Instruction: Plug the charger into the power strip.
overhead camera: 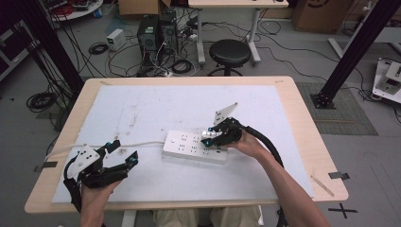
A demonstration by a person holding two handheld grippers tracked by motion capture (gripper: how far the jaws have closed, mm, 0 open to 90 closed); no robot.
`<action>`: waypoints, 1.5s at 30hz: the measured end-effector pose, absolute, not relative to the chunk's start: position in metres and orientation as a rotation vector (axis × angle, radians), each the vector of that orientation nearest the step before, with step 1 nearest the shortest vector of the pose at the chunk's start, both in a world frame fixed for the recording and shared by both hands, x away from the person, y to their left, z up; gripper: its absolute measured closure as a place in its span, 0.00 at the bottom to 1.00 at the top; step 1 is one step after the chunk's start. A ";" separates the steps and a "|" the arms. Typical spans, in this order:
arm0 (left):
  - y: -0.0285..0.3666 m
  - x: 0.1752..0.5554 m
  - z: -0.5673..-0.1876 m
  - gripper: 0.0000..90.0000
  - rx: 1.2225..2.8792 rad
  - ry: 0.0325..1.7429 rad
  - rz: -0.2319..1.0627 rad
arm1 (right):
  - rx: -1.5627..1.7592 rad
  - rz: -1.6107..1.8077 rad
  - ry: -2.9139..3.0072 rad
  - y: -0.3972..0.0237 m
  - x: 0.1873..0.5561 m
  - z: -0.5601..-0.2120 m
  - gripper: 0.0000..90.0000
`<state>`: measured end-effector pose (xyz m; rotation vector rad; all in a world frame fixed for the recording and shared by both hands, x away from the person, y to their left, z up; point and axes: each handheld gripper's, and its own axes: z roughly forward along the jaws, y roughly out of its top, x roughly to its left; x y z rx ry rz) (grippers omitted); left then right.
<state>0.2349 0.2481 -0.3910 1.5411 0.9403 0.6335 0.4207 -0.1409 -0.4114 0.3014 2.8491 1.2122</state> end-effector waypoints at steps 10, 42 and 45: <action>0.252 0.233 -0.393 0.24 1.535 0.955 0.631 | 0.258 1.195 2.796 -0.140 0.413 -0.413 0.71; 0.261 0.231 -0.392 0.24 1.514 0.969 0.646 | 0.269 1.218 2.791 -0.139 0.414 -0.416 0.70; 0.261 0.231 -0.392 0.24 1.515 0.967 0.647 | 0.268 1.217 2.790 -0.138 0.414 -0.415 0.70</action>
